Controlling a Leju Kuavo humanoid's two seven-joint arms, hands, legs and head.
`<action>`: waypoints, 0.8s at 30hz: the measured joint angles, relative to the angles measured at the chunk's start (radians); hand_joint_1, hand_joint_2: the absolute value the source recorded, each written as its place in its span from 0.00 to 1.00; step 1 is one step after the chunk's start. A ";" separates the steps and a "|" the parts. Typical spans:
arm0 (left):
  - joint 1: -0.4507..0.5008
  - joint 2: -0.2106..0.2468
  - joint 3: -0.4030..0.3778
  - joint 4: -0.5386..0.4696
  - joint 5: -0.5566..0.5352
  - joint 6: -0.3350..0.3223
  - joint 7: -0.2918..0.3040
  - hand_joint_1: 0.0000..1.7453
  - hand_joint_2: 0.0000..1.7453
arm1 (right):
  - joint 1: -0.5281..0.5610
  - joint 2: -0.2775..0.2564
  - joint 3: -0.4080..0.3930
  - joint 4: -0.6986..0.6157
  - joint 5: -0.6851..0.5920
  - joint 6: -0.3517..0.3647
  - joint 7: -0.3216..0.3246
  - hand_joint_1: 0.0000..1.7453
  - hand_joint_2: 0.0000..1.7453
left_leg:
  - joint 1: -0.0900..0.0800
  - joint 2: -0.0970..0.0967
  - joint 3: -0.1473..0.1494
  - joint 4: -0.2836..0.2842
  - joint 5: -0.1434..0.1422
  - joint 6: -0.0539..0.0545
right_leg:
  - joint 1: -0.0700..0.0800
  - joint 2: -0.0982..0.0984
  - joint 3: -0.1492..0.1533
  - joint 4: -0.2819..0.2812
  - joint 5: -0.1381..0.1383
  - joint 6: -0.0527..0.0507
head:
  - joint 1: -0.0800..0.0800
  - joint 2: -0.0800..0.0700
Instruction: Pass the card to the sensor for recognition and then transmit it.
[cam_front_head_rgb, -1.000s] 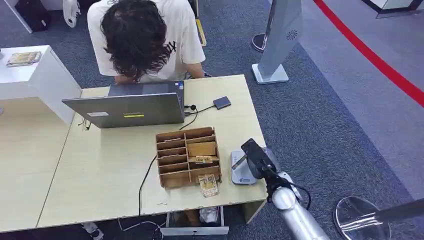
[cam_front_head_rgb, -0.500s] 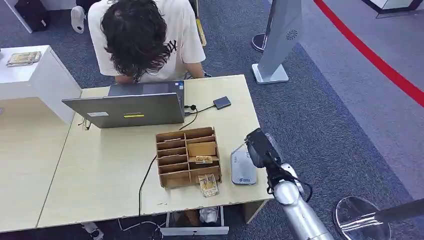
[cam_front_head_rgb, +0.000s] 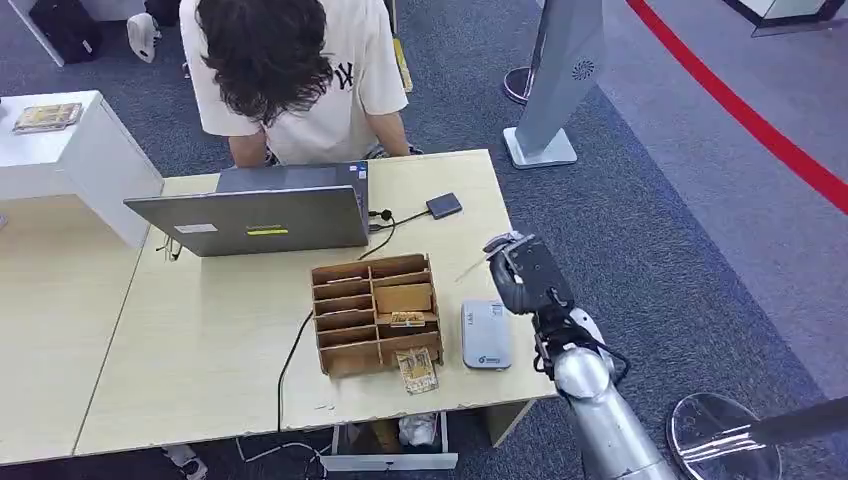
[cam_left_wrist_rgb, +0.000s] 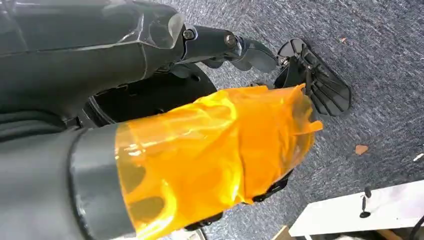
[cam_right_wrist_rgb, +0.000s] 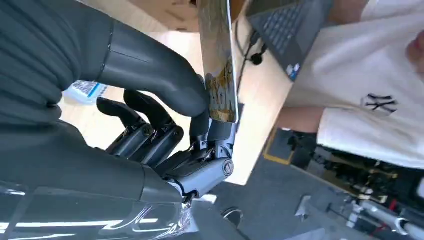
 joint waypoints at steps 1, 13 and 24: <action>0.000 0.000 -0.003 0.000 0.000 0.000 0.000 0.00 0.00 | -0.006 0.000 0.007 -0.004 -0.004 0.007 -0.001 1.00 1.00 | 0.000 0.000 0.000 0.000 0.000 0.000 | 0.000 0.000 0.000 0.000 0.000 0.000 | 0.000 0.000; 0.002 0.000 -0.007 -0.007 -0.053 -0.010 0.027 0.00 0.00 | -0.120 0.000 0.115 -0.009 -0.030 0.038 -0.002 1.00 1.00 | 0.000 0.000 0.000 0.000 0.000 0.000 | 0.000 0.000 0.000 0.001 0.000 0.000 | 0.000 0.000; 0.010 0.001 0.004 -0.019 -0.182 -0.047 0.065 0.00 0.00 | -0.306 0.005 0.196 0.053 0.071 0.001 0.050 1.00 1.00 | 0.000 0.000 0.000 0.000 0.001 0.000 | 0.000 0.000 0.000 0.001 0.001 -0.001 | 0.000 0.000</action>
